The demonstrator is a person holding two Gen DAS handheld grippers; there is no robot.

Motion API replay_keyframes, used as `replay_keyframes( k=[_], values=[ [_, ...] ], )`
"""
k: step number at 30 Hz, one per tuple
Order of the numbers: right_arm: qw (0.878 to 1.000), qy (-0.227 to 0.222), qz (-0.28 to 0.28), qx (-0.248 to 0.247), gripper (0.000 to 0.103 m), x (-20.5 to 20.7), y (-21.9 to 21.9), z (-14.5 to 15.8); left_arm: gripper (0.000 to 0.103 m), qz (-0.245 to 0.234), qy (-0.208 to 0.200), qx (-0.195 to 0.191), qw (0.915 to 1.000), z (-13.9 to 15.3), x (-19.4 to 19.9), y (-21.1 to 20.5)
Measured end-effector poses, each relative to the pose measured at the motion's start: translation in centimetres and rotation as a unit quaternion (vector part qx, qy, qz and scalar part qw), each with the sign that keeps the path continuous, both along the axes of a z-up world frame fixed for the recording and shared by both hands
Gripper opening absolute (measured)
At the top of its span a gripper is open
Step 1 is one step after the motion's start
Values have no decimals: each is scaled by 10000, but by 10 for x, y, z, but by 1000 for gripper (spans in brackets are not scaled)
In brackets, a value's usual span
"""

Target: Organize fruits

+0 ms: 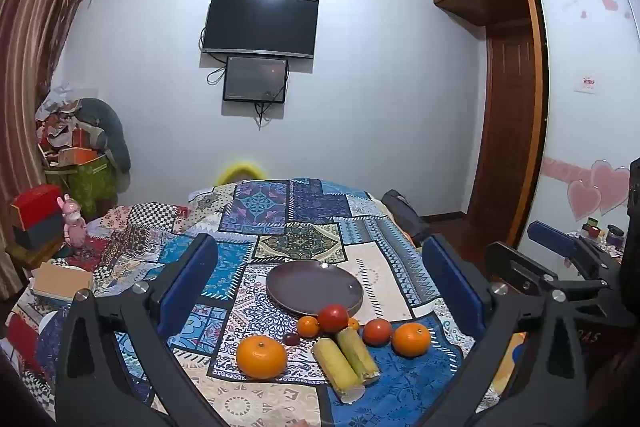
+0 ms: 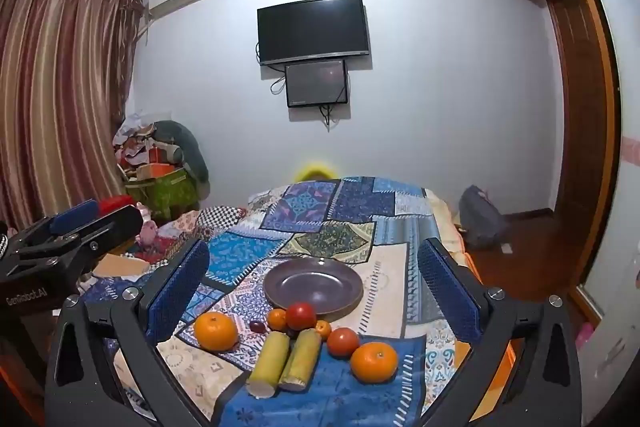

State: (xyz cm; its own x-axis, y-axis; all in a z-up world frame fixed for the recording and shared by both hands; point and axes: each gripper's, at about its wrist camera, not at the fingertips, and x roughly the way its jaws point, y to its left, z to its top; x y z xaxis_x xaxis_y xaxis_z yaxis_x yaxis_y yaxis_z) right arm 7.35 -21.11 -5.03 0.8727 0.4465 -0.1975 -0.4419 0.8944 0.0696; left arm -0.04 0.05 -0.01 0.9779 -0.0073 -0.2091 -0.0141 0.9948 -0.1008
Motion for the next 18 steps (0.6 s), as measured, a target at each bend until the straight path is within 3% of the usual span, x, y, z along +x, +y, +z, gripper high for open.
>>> replay_keyframes(
  k=[18],
  values=[
    [10000,-11,-30,69,103,0,-4,6,103,3,-20,161,9999,3,-2,-2]
  ],
)
